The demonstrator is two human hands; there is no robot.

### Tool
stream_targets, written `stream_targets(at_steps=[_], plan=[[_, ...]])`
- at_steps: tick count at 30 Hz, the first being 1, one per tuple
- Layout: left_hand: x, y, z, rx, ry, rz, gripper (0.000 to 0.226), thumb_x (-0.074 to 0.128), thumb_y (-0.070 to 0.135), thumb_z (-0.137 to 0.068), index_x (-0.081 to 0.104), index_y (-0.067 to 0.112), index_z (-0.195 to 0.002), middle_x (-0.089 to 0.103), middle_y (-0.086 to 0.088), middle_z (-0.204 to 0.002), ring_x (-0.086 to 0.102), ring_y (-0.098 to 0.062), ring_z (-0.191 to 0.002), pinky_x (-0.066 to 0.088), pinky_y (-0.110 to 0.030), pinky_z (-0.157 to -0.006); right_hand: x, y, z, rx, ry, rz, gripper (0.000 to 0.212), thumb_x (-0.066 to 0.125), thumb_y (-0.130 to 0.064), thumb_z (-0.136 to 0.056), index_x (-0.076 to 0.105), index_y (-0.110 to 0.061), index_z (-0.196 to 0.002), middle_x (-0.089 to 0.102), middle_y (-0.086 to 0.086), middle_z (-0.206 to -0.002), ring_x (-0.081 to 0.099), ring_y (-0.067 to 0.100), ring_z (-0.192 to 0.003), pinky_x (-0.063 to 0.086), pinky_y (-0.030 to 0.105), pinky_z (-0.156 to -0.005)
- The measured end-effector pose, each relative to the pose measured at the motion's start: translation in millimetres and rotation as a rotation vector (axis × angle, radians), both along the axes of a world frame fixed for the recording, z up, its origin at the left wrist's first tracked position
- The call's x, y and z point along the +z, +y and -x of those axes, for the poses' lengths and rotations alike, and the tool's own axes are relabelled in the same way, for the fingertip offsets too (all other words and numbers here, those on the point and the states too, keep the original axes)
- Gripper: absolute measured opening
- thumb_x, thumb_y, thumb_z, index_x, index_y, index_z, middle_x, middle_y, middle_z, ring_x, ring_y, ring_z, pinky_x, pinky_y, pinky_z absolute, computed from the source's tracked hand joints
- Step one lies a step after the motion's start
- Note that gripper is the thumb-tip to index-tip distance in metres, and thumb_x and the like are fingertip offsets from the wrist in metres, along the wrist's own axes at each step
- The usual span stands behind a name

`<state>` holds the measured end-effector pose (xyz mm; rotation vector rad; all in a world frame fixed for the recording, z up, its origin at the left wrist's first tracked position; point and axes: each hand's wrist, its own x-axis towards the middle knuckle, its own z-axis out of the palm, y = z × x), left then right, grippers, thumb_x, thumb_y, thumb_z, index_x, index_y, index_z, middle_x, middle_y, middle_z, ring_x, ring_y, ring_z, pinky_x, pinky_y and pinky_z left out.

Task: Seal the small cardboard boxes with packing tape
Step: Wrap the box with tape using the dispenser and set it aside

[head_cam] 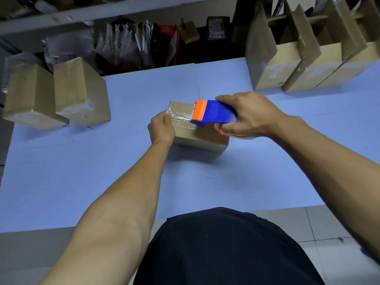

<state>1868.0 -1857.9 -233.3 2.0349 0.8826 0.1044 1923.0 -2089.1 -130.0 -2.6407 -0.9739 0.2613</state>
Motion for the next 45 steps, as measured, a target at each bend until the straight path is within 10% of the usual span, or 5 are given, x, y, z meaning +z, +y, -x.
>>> stream_targets(at_steps=[9, 16, 21, 29, 45], plan=[[8, 72, 33, 0.115, 0.067, -0.115, 0.043, 0.04, 0.027, -0.105, 0.037, 0.018, -0.063, 0.038, 0.001, -0.061, 0.033, -0.015, -0.059, 0.031, -0.029, -0.064, -6, 80, 2, 0.123, 0.007, -0.018, 0.047, 0.064, -0.049, -0.075, 0.058, -0.027, -0.117, 0.068, 0.001, -0.096, 0.058, 0.03, -0.084, 0.049, 0.034, -0.068], [9, 71, 13, 0.011, 0.22, -0.12, 0.053, 0.03, 0.048, -0.105, 0.059, 0.007, -0.091, 0.064, -0.017, -0.107, 0.055, -0.037, -0.105, 0.041, -0.037, -0.085, -8, 81, -4, 0.121, -0.012, 0.002, 0.049, 0.063, -0.051, -0.078, 0.058, -0.024, -0.119, 0.069, 0.003, -0.098, 0.059, 0.031, -0.089, 0.05, 0.036, -0.07], [4, 75, 10, 0.05, 0.205, -0.105, 0.054, 0.035, 0.049, -0.104, 0.041, 0.014, -0.063, 0.053, -0.009, -0.079, 0.048, -0.03, -0.082, 0.035, -0.033, -0.07, -7, 75, -6, 0.141, 0.015, -0.023, 0.049, 0.06, -0.052, -0.08, 0.056, -0.024, -0.119, 0.067, 0.002, -0.092, 0.056, 0.03, -0.084, 0.045, 0.033, -0.064], [1, 71, 8, 0.072, 0.165, -0.017, 0.061, 0.038, 0.053, -0.102, 0.065, 0.0, -0.091, 0.066, -0.016, -0.092, 0.057, -0.032, -0.088, 0.044, -0.036, -0.075, -1, 59, -1, 0.127, 0.112, -0.072, 0.04, 0.06, -0.052, -0.08, 0.053, -0.028, -0.111, 0.066, -0.003, -0.088, 0.057, 0.03, -0.081, 0.051, 0.037, -0.068], [2, 60, 8, 0.111, 0.168, -0.005, 0.052, 0.042, 0.053, -0.101, 0.042, 0.017, -0.063, 0.047, 0.003, -0.064, 0.044, -0.024, -0.071, 0.034, -0.031, -0.064, -24, -8, -1, -0.002, 0.167, 0.005, 0.039, 0.068, -0.05, -0.075, 0.053, -0.037, -0.108, 0.063, -0.013, -0.082, 0.055, 0.025, -0.075, 0.048, 0.033, -0.065]])
